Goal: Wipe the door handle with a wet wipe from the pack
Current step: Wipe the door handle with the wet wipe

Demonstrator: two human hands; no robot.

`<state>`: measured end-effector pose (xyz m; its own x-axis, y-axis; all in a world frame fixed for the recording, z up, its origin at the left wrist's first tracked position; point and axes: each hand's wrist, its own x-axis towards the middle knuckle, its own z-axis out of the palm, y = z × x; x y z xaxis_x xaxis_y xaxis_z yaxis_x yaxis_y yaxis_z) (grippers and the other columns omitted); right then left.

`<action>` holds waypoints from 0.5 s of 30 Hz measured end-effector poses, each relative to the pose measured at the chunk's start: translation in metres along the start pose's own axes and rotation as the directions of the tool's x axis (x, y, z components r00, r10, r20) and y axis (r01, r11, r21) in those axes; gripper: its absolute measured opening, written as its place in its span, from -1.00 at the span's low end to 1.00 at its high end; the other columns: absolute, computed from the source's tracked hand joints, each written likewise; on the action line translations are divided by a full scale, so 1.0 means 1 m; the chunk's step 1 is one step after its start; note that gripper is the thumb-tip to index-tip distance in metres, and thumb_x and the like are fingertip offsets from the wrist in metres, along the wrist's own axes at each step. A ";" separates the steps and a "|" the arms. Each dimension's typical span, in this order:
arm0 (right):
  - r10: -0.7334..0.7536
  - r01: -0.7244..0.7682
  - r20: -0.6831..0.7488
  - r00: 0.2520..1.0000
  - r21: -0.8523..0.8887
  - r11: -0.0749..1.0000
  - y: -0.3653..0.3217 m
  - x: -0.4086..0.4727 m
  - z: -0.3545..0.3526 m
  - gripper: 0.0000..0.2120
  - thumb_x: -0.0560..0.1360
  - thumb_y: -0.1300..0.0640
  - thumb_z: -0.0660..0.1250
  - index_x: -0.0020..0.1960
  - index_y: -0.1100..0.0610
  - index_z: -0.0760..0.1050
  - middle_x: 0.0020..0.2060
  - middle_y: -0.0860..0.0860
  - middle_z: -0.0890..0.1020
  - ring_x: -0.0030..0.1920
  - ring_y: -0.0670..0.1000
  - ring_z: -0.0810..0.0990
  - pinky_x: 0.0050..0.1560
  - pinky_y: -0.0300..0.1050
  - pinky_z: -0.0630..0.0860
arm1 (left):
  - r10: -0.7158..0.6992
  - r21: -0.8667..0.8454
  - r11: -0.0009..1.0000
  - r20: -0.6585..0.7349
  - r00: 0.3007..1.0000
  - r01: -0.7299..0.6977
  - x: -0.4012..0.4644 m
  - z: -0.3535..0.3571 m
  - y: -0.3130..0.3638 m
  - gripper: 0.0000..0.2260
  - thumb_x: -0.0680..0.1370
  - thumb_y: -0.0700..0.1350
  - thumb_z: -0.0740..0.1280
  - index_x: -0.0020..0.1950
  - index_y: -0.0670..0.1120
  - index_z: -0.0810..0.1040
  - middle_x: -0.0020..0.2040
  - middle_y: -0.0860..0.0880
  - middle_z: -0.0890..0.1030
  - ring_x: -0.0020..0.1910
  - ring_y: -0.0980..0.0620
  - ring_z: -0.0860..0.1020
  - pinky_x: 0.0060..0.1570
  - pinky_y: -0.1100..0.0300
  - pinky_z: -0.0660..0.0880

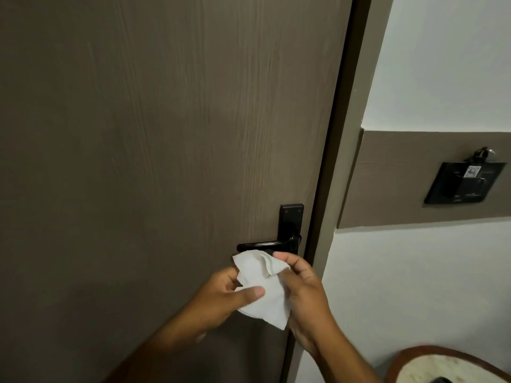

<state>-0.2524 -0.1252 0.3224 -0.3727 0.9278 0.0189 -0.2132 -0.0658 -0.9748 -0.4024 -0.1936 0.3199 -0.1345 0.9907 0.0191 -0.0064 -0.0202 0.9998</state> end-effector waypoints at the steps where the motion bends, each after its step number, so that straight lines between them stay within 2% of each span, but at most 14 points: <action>1: -0.019 0.018 -0.022 1.000 -0.051 0.999 0.000 -0.002 -0.003 -0.82 0.53 0.13 0.30 -0.07 -0.14 0.60 -0.12 -0.05 0.67 -0.11 0.05 0.67 -0.25 -0.11 0.64 | -0.022 -0.003 1.000 -0.032 0.999 0.022 -0.001 0.002 -0.001 -0.78 0.46 -0.05 0.51 0.09 0.03 0.66 0.04 -0.06 0.73 0.03 -0.04 0.69 -0.14 0.23 0.63; 4: -0.127 0.118 -0.018 0.992 -0.255 0.960 0.003 -0.011 -0.017 -0.89 0.55 0.05 0.27 0.00 -0.12 0.55 -0.05 -0.07 0.63 -0.09 -0.13 0.64 -0.29 -0.29 0.58 | -0.040 0.052 0.998 -0.097 0.995 0.046 0.001 0.000 0.000 -0.87 0.56 -0.09 0.40 0.08 0.08 0.65 0.00 0.00 0.74 -0.01 -0.01 0.70 -0.22 0.15 0.64; 7: -0.197 0.185 0.014 0.980 -0.411 0.893 0.005 -0.021 -0.029 -0.90 0.55 0.00 0.23 0.03 -0.15 0.48 -0.10 -0.18 0.61 -0.10 -0.22 0.61 -0.38 -0.31 0.56 | -0.057 0.070 0.996 -0.054 0.997 0.061 0.002 0.002 0.004 -0.82 0.60 -0.08 0.35 0.03 0.22 0.66 0.00 0.08 0.74 -0.01 0.08 0.70 -0.26 0.19 0.63; 9: -0.211 0.201 0.024 0.977 -0.426 0.882 0.003 -0.027 -0.036 -0.87 0.57 0.03 0.21 0.04 -0.17 0.47 -0.15 -0.22 0.60 -0.10 -0.17 0.62 -0.38 -0.26 0.59 | -0.041 0.102 0.994 -0.023 0.999 0.043 0.004 0.009 0.006 -0.78 0.61 -0.09 0.32 0.03 0.24 0.66 0.00 0.10 0.73 -0.01 0.11 0.69 -0.24 0.24 0.62; 11: -0.226 0.222 0.038 0.973 -0.396 0.891 0.001 -0.033 -0.046 -0.82 0.59 0.09 0.19 0.06 -0.15 0.49 -0.12 -0.23 0.61 -0.10 -0.09 0.64 -0.33 -0.20 0.62 | 0.026 0.115 0.993 -0.026 0.999 -0.023 0.008 0.019 0.007 -0.80 0.62 -0.10 0.30 0.02 0.18 0.67 -0.02 0.07 0.73 -0.04 0.08 0.69 -0.21 0.30 0.60; 13: -0.235 0.224 0.018 0.972 -0.384 0.896 -0.003 -0.040 -0.058 -0.78 0.59 0.15 0.19 0.02 -0.11 0.55 -0.10 -0.21 0.63 -0.05 -0.10 0.63 -0.26 -0.24 0.61 | 0.101 0.110 0.989 -0.047 0.994 -0.095 0.013 0.030 0.007 -0.78 0.62 -0.16 0.30 -0.01 0.11 0.69 -0.03 0.04 0.73 -0.01 0.05 0.68 -0.12 0.25 0.61; 15: -0.217 0.202 0.006 0.976 -0.380 0.902 -0.005 -0.046 -0.072 -0.73 0.59 0.21 0.20 -0.06 -0.07 0.61 -0.12 -0.18 0.65 -0.04 -0.12 0.62 -0.20 -0.30 0.58 | 0.162 0.147 0.976 0.009 0.987 -0.161 0.016 0.041 0.008 -0.78 0.61 -0.20 0.31 0.00 0.10 0.67 -0.01 0.05 0.72 0.04 0.07 0.66 -0.03 0.26 0.62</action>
<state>-0.1686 -0.1413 0.3102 -0.3229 0.9178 0.2308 0.0757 0.2681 -0.9604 -0.3638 -0.1721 0.3281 -0.1247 0.9756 0.1807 0.1609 -0.1598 0.9740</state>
